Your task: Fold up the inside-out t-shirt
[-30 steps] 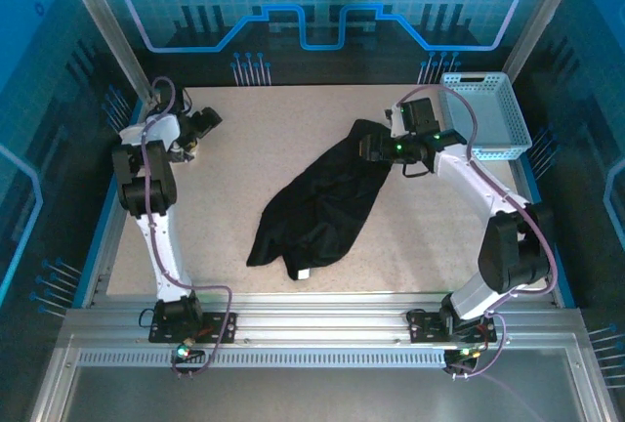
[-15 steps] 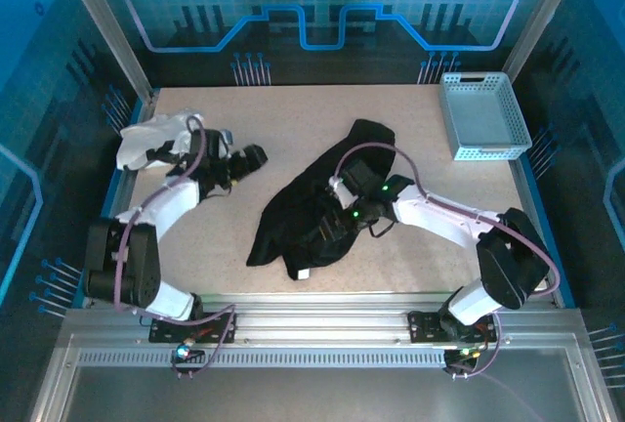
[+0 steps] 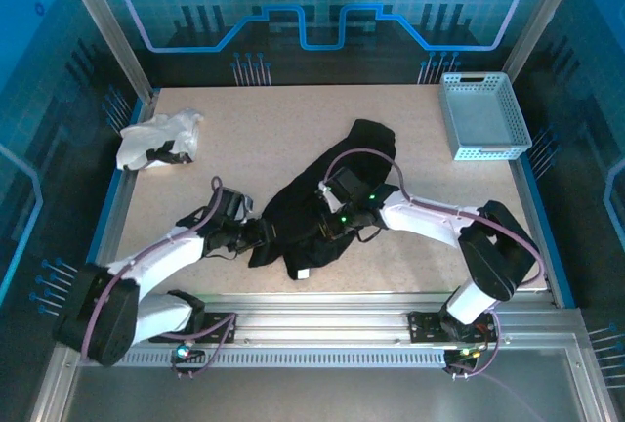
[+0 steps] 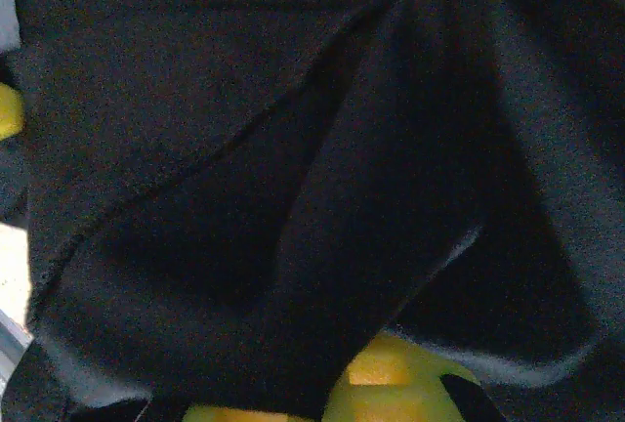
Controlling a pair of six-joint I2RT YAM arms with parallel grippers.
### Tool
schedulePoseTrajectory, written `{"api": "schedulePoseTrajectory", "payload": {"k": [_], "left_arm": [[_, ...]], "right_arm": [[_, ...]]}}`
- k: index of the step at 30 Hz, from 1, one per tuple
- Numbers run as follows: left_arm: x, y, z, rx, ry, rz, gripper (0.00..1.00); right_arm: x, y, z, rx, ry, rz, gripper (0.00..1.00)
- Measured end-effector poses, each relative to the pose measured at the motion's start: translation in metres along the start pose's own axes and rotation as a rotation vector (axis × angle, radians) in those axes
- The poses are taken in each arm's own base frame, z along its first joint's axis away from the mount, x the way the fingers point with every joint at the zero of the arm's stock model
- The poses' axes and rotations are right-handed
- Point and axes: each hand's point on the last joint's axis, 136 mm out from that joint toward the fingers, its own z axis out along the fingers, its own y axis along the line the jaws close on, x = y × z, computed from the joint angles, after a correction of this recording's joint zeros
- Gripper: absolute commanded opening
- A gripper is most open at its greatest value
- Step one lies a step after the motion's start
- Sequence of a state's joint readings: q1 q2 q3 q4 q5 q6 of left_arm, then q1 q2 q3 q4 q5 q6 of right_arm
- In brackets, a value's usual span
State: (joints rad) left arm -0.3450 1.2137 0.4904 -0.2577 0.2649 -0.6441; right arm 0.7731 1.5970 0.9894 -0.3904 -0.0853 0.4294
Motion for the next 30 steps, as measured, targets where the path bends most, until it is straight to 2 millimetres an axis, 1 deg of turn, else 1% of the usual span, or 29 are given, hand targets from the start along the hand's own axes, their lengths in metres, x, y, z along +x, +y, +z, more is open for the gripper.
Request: {"api": "schedulePoseTrajectory", "payload": {"k": [2,4,5,8,10,11,14,15,16,17,18,19,21,24,25,26,27,30], "left_arm": [[0.004,0.004,0.013,-0.013,0.036,-0.009,0.29],[0.005,0.001,0.022,-0.005,0.062,-0.008,0.08],[0.003,-0.003,0.025,0.006,0.063,-0.002,0.00],[-0.006,-0.019,0.026,0.043,0.060,0.030,0.00],[-0.019,-0.039,0.015,0.092,0.024,0.057,0.00],[-0.027,-0.052,0.006,0.125,-0.010,0.075,0.00],[-0.057,-0.106,-0.047,0.266,-0.161,0.157,0.00],[-0.067,-0.129,-0.073,0.323,-0.222,0.191,0.00],[-0.076,-0.147,-0.095,0.369,-0.276,0.221,0.00],[-0.084,-0.169,-0.125,0.425,-0.340,0.258,0.00],[-0.089,-0.185,-0.148,0.465,-0.385,0.285,0.00],[-0.094,-0.201,-0.173,0.497,-0.433,0.316,0.00],[-0.103,-0.226,-0.215,0.545,-0.523,0.370,0.00],[-0.113,-0.252,-0.267,0.579,-0.635,0.428,0.00],[-0.115,-0.259,-0.280,0.587,-0.666,0.442,0.00],[-0.118,-0.267,-0.299,0.601,-0.710,0.462,0.00],[-0.119,-0.274,-0.313,0.614,-0.742,0.476,0.00],[-0.124,-0.292,-0.351,0.646,-0.829,0.511,0.00]], "right_arm": [[-0.007,-0.004,-0.008,0.001,-0.026,0.012,0.00],[-0.013,-0.006,-0.018,0.000,-0.057,0.018,0.00],[-0.016,-0.007,-0.023,0.000,-0.070,0.015,0.00],[-0.031,-0.007,-0.045,-0.002,-0.113,-0.002,0.00],[-0.047,-0.007,-0.066,0.012,-0.143,-0.032,0.00],[-0.059,-0.008,-0.081,0.029,-0.169,-0.053,0.00],[-0.092,-0.009,-0.132,0.114,-0.270,-0.134,0.00],[-0.102,-0.010,-0.153,0.146,-0.313,-0.163,0.00],[-0.109,-0.010,-0.170,0.171,-0.348,-0.184,0.00],[-0.115,-0.010,-0.193,0.201,-0.391,-0.206,0.00],[-0.119,-0.011,-0.209,0.222,-0.419,-0.220,0.00],[-0.123,-0.012,-0.230,0.248,-0.457,-0.235,0.00],[-0.133,-0.013,-0.265,0.284,-0.531,-0.251,0.00],[-0.144,-0.010,-0.317,0.308,-0.652,-0.268,0.00],[-0.146,-0.007,-0.329,0.306,-0.682,-0.272,0.00],[-0.150,-0.002,-0.347,0.298,-0.726,-0.280,0.00],[-0.152,0.003,-0.360,0.287,-0.760,-0.290,0.00],[-0.159,0.022,-0.396,0.245,-0.856,-0.330,0.00]]}}
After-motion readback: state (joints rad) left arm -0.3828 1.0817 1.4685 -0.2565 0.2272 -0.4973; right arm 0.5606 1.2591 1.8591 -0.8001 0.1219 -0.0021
